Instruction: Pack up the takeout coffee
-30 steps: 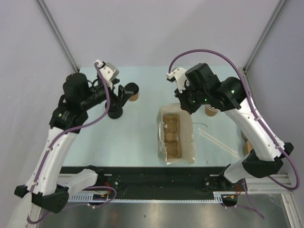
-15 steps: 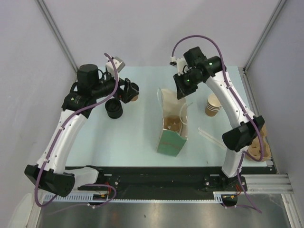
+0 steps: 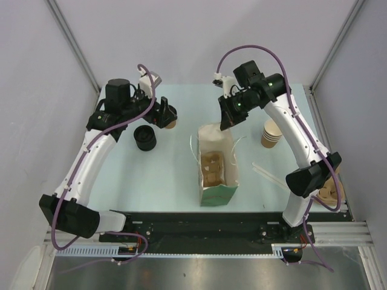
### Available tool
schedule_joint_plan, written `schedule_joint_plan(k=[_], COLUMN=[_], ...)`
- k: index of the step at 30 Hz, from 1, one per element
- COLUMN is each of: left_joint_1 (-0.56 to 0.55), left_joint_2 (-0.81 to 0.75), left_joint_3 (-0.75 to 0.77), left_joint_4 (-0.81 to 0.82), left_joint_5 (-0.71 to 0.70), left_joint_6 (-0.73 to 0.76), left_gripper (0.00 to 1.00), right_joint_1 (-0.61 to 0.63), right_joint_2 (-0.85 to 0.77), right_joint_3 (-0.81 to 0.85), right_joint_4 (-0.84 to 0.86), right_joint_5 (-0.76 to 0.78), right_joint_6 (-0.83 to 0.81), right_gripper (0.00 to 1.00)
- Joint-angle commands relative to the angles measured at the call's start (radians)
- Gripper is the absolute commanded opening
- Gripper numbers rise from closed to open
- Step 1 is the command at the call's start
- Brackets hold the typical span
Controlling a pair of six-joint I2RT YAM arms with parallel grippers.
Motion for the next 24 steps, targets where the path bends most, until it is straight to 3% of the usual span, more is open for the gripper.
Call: schedule_joint_plan(k=[1,2,3,4,7,18,24], left_joint_1=[0.015,0.015,0.015,0.016,0.021,0.027,0.025], left_joint_2=[0.022,0.027,0.029,0.035,0.044,-0.004,-0.056], left_joint_3=[0.001,-0.007,-0.011,-0.021,-0.034,-0.081,0.004], left_joint_4=[0.044,0.055,0.058,0.061,0.087,0.161,0.098], left_joint_5=[0.070,0.074,0.083,0.092,0.112,0.208,0.395], left_joint_6=[-0.014,-0.019,-0.027,-0.028,-0.040,-0.031,-0.043], left_gripper=[0.91,0.91,0.91,0.91,0.91,0.91,0.96], right_joint_1=[-0.003,-0.003,-0.003,-0.009,-0.032,-0.026,-0.006], right_joint_2=[-0.014,-0.014,-0.012,-0.012,0.000,-0.024,-0.067], right_joint_3=[-0.019,-0.027,-0.033,-0.037,-0.010,0.125,0.145], right_joint_4=[-0.163,-0.163,-0.163,-0.165,-0.165,-0.137,-0.137], right_joint_5=[0.003,-0.002,-0.002,-0.004,-0.014,-0.103,-0.155], right_joint_6=[0.019,0.021,0.018,0.011,-0.001,-0.180,-0.309], right_gripper=[0.00,0.01,0.08,0.28,0.48,0.66,0.60])
